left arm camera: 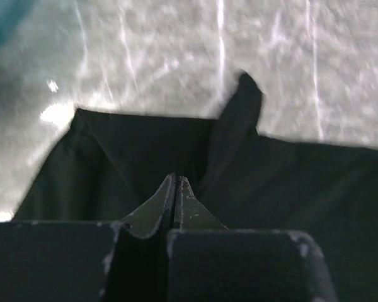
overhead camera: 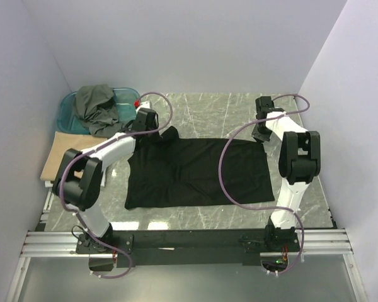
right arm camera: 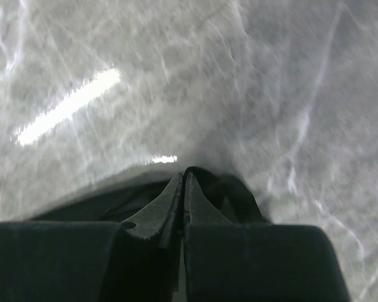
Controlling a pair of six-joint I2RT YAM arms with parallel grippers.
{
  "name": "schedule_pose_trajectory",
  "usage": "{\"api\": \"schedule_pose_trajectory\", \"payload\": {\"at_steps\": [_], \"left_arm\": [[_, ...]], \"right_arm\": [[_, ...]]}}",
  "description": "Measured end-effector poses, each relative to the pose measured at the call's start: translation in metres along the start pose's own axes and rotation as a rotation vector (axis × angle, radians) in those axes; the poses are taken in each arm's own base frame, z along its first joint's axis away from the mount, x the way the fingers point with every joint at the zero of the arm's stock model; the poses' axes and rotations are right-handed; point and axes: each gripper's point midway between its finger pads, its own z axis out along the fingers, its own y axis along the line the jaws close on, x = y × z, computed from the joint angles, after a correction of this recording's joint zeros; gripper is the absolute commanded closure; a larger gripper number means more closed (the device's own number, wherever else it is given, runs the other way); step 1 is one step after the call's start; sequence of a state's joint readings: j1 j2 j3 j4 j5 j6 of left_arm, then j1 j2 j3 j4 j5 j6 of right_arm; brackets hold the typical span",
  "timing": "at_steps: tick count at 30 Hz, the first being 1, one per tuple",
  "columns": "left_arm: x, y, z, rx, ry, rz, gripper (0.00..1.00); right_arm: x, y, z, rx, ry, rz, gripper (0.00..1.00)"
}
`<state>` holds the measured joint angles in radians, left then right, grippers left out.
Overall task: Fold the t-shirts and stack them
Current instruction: Fold the tshirt
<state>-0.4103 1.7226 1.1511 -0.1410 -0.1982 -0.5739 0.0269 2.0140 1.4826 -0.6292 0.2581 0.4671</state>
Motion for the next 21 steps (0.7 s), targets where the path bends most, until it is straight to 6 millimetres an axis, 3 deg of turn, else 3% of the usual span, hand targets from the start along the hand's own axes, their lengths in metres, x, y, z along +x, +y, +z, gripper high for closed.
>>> {"api": "schedule_pose_trajectory", "payload": {"at_steps": [7, 15, 21], "left_arm": [[0.024, -0.01, -0.038, 0.045, -0.005, -0.004, 1.0], [0.042, -0.003, -0.084, 0.079, -0.048, -0.044, 1.0], [0.064, 0.008, -0.099, 0.074, -0.034, -0.069, 1.0]], "right_arm": [[0.002, -0.005, -0.018, -0.028, -0.039, 0.021, 1.0], [0.02, -0.016, -0.023, -0.025, -0.028, 0.024, 1.0], [0.028, -0.024, -0.035, -0.032, -0.043, 0.033, 1.0]]}}
